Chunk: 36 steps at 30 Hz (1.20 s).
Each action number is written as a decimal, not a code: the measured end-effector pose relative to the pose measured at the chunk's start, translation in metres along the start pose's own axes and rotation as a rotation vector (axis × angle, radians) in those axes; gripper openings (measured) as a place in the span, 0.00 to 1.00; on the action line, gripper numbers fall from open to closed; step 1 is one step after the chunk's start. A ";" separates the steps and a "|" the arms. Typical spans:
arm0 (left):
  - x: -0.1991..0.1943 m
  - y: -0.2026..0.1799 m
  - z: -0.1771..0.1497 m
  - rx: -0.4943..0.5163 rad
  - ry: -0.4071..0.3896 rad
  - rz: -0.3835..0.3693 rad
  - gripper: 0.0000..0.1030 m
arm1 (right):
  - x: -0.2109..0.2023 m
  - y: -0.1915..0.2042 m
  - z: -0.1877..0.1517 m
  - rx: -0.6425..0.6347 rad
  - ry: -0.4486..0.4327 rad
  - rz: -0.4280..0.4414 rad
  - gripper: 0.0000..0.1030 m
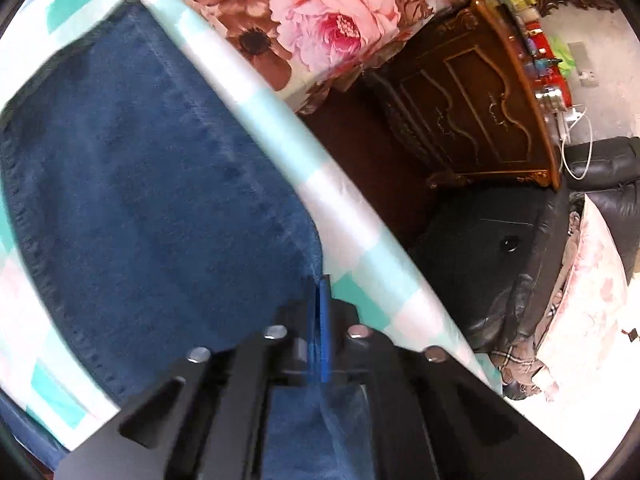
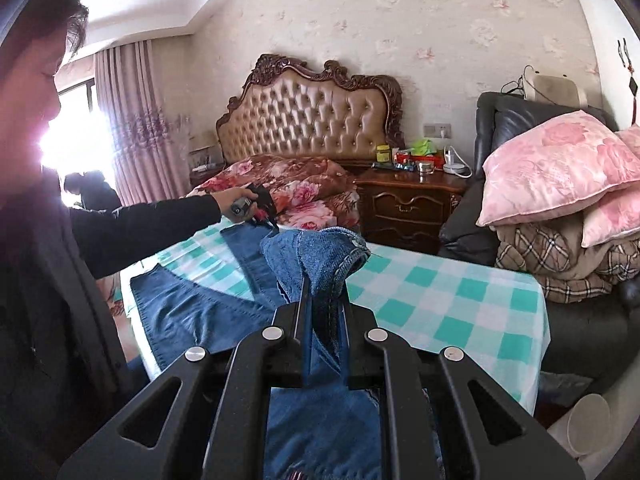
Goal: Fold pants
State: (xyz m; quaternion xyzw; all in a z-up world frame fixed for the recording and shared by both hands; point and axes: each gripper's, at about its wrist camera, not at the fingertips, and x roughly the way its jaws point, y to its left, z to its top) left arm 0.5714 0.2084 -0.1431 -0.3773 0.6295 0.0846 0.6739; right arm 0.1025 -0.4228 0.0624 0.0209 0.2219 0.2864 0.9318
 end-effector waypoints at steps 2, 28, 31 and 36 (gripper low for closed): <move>-0.027 0.018 -0.012 -0.010 -0.027 -0.071 0.01 | -0.003 -0.008 -0.007 0.034 0.004 -0.022 0.12; -0.120 0.384 -0.329 -0.057 -0.209 -0.400 0.16 | -0.059 -0.061 -0.232 1.155 0.046 -0.230 0.63; -0.120 0.384 -0.331 -0.046 -0.214 -0.432 0.27 | -0.064 -0.053 -0.239 1.209 0.014 -0.204 0.65; -0.123 0.374 -0.326 -0.035 -0.226 -0.471 0.31 | -0.059 -0.048 -0.229 1.192 0.032 -0.260 0.65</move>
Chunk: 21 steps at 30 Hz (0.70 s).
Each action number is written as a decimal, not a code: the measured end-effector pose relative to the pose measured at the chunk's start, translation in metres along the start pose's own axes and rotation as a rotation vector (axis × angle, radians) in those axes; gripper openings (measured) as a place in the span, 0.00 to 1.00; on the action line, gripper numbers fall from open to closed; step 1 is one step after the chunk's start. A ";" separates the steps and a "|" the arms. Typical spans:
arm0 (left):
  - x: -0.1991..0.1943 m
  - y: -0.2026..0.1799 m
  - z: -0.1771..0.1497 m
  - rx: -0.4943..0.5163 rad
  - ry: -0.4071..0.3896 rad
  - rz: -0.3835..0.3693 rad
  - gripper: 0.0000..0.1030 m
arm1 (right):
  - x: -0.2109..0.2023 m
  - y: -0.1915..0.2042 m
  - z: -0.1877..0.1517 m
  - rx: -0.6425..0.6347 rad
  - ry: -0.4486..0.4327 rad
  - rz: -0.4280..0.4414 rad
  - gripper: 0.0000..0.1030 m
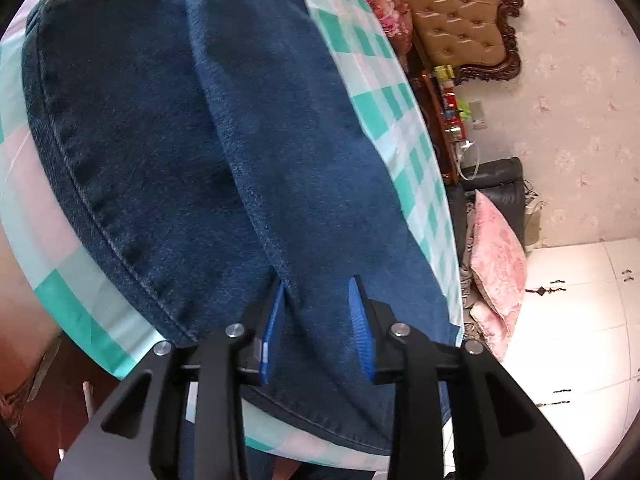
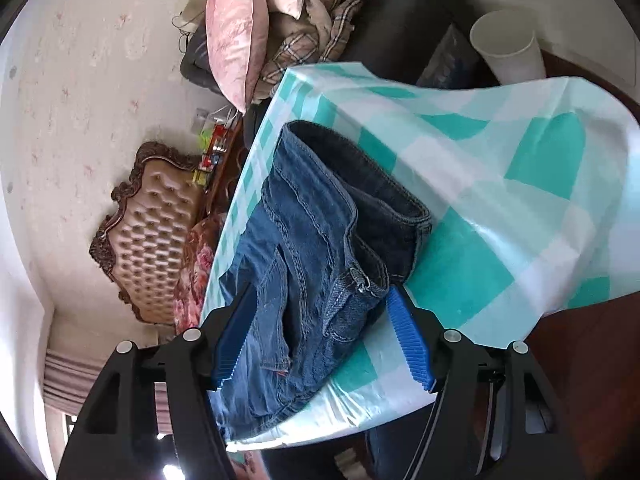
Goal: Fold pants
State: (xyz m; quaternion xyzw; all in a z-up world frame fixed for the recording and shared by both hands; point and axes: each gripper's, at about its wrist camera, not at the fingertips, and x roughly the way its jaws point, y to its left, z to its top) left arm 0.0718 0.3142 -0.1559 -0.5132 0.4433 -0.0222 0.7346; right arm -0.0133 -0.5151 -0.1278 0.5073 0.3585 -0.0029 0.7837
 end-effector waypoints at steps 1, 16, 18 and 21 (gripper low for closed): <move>0.001 -0.001 0.001 0.002 0.001 -0.006 0.31 | 0.006 0.001 0.000 -0.005 0.008 -0.013 0.65; -0.043 -0.088 0.019 0.149 -0.109 0.010 0.01 | -0.002 0.149 0.058 -0.384 -0.127 -0.155 0.10; -0.043 -0.064 0.000 0.151 -0.083 0.024 0.01 | 0.011 0.095 0.055 -0.317 -0.056 -0.290 0.10; -0.018 -0.013 -0.018 0.090 -0.001 0.071 0.01 | 0.033 0.036 0.038 -0.286 0.043 -0.402 0.10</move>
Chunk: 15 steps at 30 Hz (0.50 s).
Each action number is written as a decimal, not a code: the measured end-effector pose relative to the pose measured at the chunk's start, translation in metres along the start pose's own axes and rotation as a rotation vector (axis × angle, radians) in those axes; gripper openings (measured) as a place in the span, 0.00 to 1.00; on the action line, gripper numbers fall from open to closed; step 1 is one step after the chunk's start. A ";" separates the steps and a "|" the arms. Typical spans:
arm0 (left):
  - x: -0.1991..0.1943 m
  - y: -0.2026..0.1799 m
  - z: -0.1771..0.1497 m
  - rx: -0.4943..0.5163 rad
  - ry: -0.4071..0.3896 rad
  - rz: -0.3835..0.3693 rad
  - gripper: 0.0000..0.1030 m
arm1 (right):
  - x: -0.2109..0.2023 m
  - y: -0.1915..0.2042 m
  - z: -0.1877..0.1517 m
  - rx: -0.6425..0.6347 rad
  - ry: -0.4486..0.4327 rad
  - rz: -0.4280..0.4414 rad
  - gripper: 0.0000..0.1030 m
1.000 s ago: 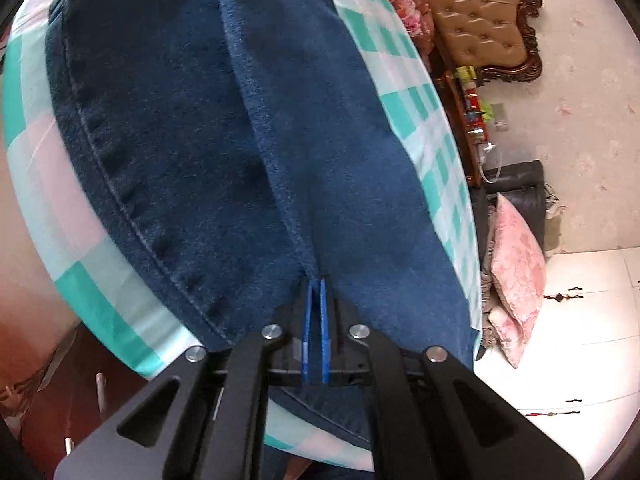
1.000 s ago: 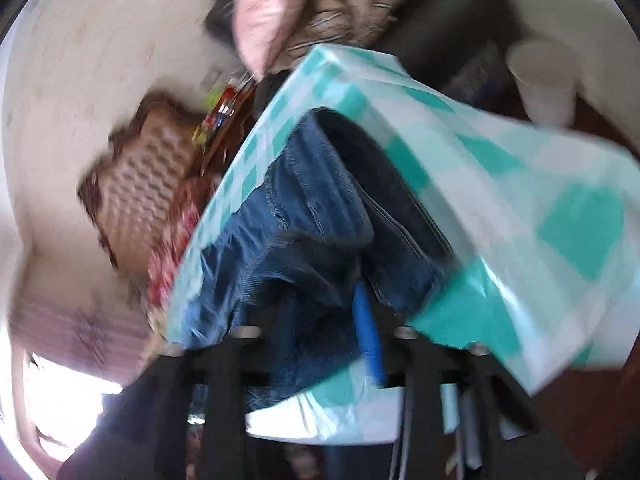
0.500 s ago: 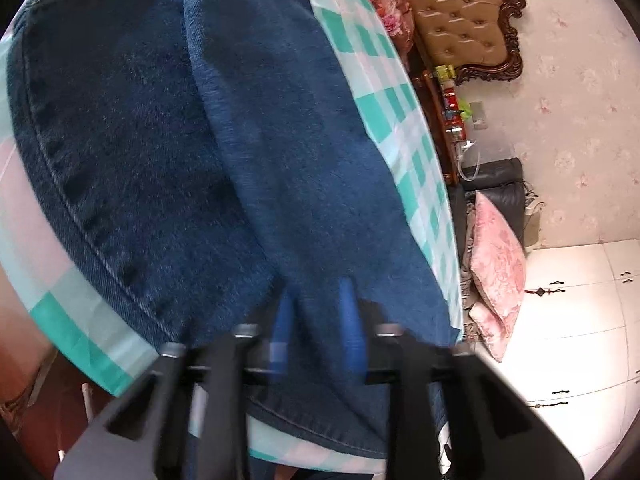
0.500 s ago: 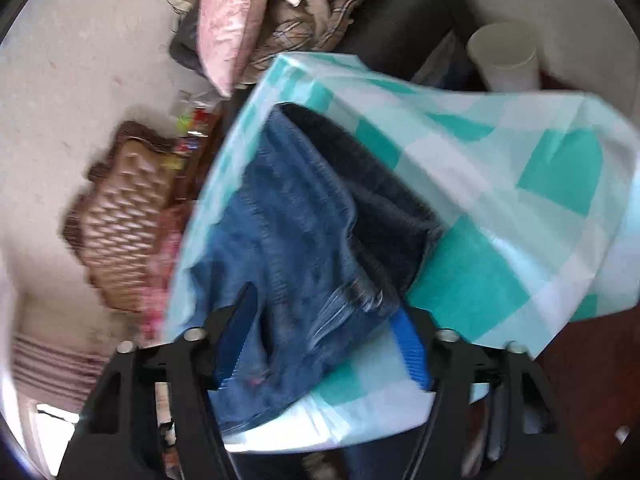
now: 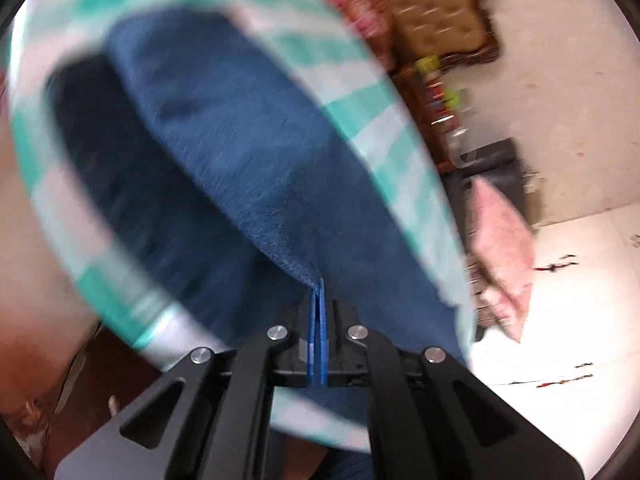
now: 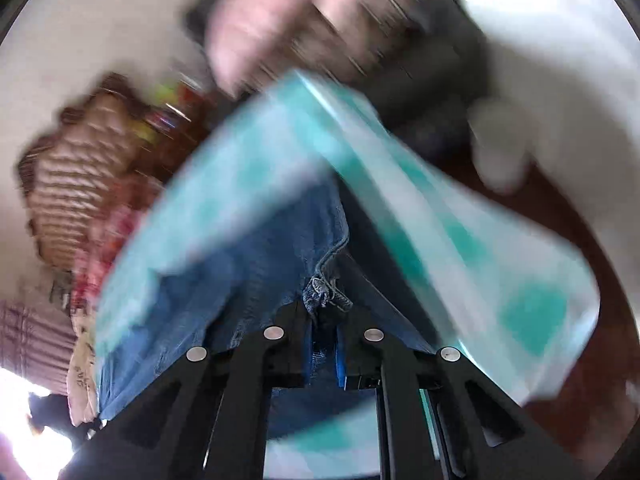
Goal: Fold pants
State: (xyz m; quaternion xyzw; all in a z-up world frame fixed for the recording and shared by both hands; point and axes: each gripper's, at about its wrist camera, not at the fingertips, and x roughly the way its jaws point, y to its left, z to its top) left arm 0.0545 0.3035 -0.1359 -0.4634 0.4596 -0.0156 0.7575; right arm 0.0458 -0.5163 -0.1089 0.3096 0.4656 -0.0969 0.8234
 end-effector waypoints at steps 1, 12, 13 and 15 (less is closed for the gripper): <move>0.006 0.010 -0.005 -0.011 0.013 0.009 0.01 | 0.006 -0.002 -0.006 -0.014 0.003 -0.021 0.10; -0.005 0.024 -0.016 -0.068 -0.018 -0.014 0.01 | -0.036 0.007 -0.014 -0.023 -0.066 -0.012 0.09; -0.004 0.025 -0.016 -0.082 -0.016 -0.022 0.01 | -0.035 0.006 -0.012 -0.008 -0.054 -0.005 0.09; -0.014 0.014 -0.019 -0.047 -0.050 -0.036 0.01 | -0.047 0.011 -0.013 -0.024 -0.083 0.009 0.09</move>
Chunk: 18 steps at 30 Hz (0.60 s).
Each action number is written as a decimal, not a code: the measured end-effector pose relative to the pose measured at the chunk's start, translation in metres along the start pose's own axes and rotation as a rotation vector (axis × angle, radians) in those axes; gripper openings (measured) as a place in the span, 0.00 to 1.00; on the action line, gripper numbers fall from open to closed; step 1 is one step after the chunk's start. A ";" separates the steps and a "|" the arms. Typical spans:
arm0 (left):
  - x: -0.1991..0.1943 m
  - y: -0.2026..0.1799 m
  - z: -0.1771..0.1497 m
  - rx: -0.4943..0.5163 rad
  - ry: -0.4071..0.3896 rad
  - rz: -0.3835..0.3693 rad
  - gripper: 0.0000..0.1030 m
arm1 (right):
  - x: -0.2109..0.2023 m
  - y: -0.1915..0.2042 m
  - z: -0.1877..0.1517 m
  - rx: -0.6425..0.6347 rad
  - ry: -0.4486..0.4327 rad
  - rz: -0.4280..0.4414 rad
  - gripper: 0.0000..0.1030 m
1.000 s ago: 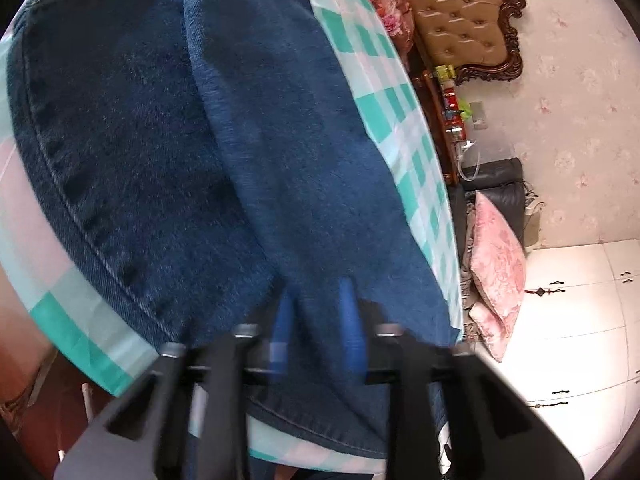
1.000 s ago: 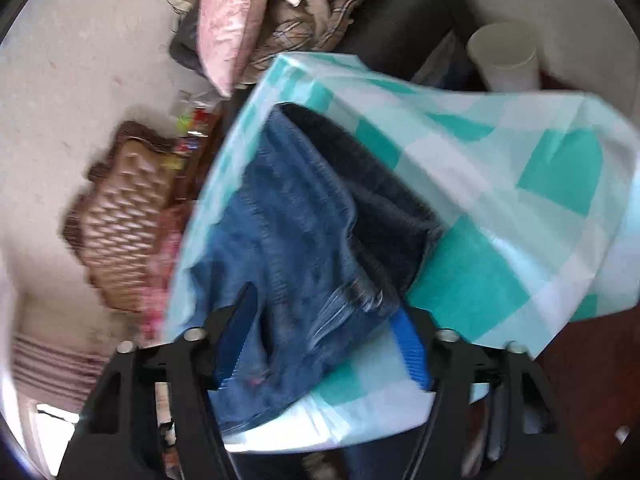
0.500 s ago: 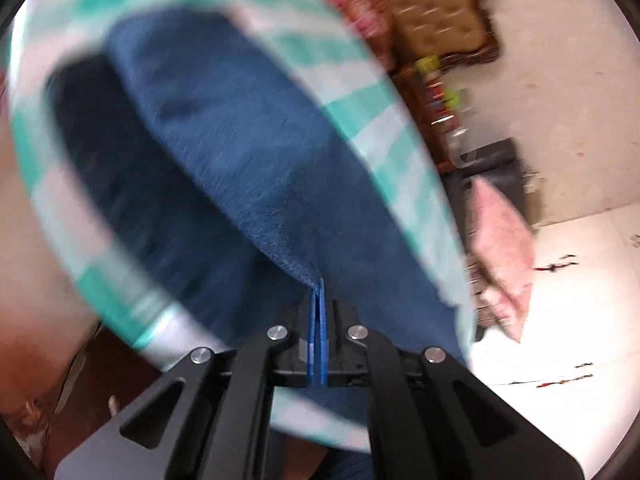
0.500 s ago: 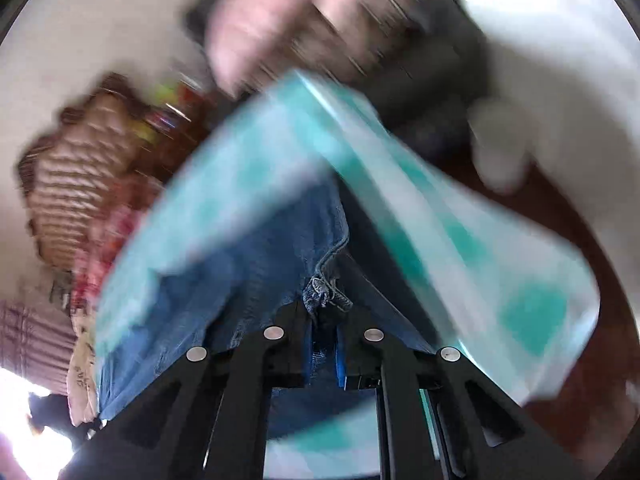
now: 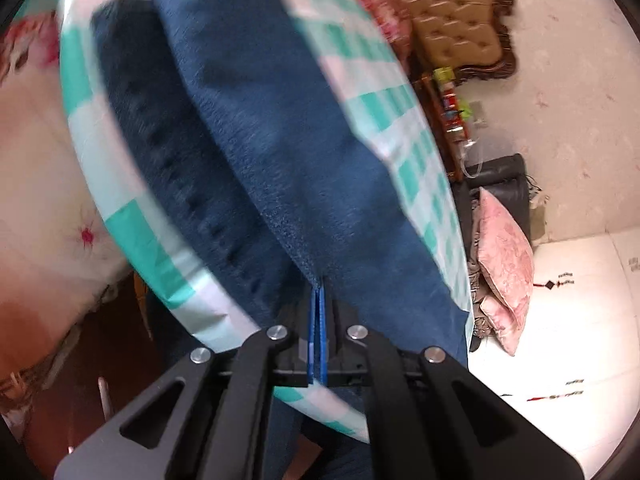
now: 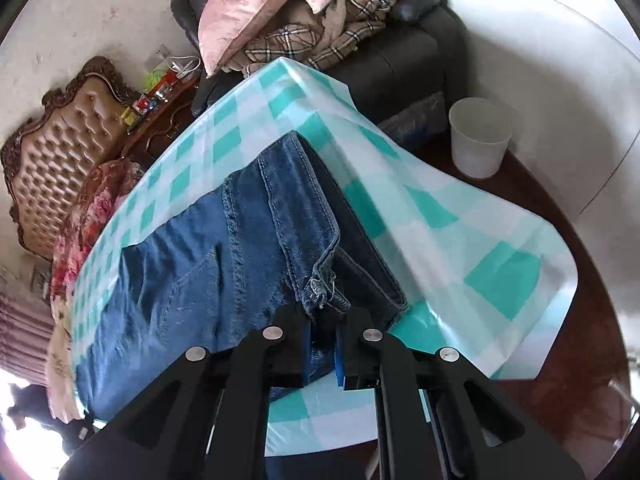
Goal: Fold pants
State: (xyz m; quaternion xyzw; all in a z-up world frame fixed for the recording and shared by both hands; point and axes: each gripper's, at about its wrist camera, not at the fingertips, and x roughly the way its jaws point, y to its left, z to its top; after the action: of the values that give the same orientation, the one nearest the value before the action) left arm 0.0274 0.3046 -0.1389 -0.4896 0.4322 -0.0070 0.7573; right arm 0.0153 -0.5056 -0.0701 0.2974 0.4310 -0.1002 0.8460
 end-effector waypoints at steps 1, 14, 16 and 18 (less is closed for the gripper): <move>-0.005 -0.005 -0.001 0.005 -0.010 -0.009 0.01 | -0.004 0.004 0.001 -0.009 -0.012 -0.002 0.09; 0.003 0.045 -0.001 -0.096 -0.038 -0.054 0.12 | 0.054 0.010 -0.014 -0.143 0.048 -0.275 0.09; 0.005 0.048 0.006 -0.108 -0.038 -0.062 0.12 | 0.055 0.011 -0.015 -0.153 0.044 -0.290 0.09; 0.004 0.049 0.012 -0.107 -0.054 -0.056 0.18 | 0.055 0.011 -0.016 -0.151 0.041 -0.298 0.09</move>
State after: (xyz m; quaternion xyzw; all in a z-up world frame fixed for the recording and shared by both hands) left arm 0.0177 0.3376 -0.1766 -0.5412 0.3973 0.0080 0.7410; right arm 0.0427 -0.4822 -0.1165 0.1678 0.4940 -0.1856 0.8327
